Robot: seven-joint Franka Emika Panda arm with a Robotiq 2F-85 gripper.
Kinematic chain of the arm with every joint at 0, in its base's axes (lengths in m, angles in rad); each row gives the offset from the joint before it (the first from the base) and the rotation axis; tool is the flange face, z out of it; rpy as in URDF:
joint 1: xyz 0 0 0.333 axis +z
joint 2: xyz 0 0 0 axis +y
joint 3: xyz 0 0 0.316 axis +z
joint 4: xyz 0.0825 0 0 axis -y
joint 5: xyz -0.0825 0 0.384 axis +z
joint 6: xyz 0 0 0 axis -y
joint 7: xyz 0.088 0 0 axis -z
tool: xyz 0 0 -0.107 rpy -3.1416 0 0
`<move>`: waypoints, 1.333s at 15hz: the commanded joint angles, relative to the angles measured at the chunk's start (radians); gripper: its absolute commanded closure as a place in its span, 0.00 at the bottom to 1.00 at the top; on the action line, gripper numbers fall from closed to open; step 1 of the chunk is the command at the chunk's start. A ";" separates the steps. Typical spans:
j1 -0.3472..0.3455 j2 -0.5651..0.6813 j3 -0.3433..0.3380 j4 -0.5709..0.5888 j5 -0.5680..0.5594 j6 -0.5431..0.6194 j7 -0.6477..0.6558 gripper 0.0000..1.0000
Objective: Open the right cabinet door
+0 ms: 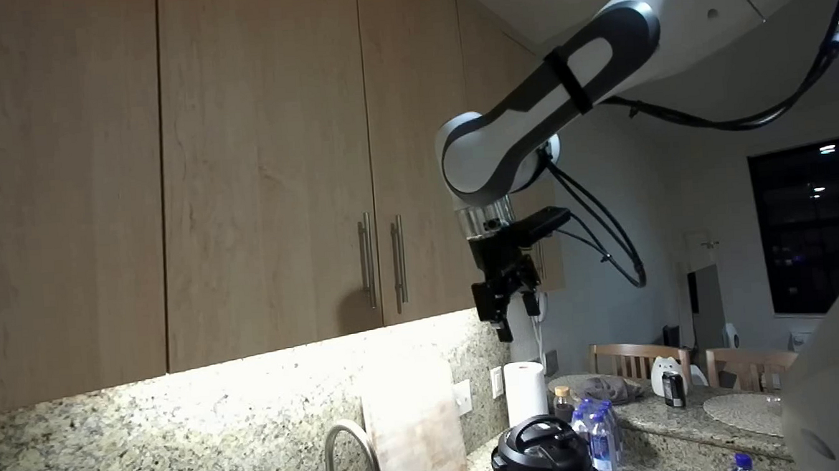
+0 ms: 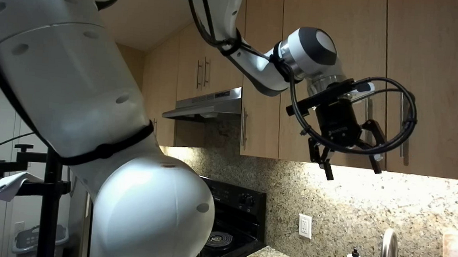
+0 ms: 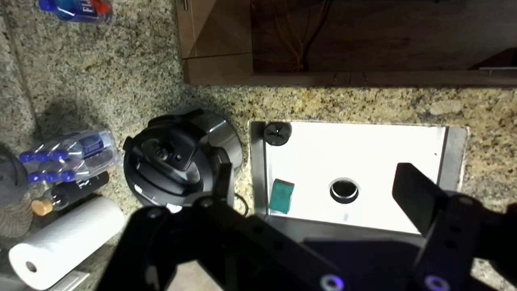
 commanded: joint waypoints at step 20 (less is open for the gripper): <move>-0.078 0.218 0.151 0.362 -0.192 0.297 0.660 0.00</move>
